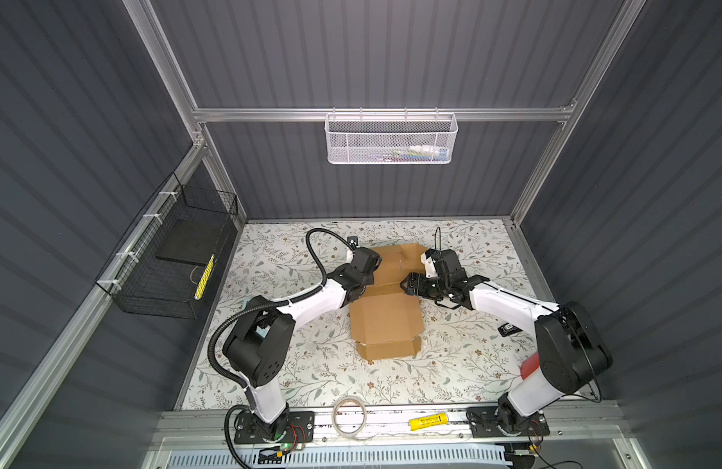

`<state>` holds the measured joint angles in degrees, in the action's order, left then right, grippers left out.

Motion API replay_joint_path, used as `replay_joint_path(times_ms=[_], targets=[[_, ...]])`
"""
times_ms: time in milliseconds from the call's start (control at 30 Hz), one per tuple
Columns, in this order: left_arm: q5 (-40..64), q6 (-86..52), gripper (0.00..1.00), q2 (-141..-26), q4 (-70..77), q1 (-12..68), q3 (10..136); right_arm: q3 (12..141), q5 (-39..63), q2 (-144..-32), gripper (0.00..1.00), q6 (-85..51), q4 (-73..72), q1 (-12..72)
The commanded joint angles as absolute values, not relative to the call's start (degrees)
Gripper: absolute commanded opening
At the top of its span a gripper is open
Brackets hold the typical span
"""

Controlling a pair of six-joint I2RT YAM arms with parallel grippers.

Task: Assemble paper box
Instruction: First fold the bottom flaps of a flat cardboard box at the center of the table, then fold the bottom flaps of a flat cardboard box at the center of the table.

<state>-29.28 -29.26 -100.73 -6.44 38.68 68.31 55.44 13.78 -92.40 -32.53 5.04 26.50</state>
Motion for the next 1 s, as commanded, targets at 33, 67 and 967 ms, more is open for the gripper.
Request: replay_joint_path(times_ms=[33, 67, 967], targets=[[-28.48, -30.81, 0.00, -100.80, -6.86, 38.25, 69.92, 54.93, 14.54, -93.90, 0.81, -32.96, 3.46, 26.34], [-28.39, -30.86, 0.00, -100.72, -6.81, 38.23, 69.84, 55.01, 14.57, -94.10, 0.81, -33.00, 3.28, 26.34], [-25.84, -31.73, 0.00, -102.63, -6.06, 38.23, 69.89, 58.27, 15.59, -94.35, 0.81, -27.22, -0.68, 28.95]])
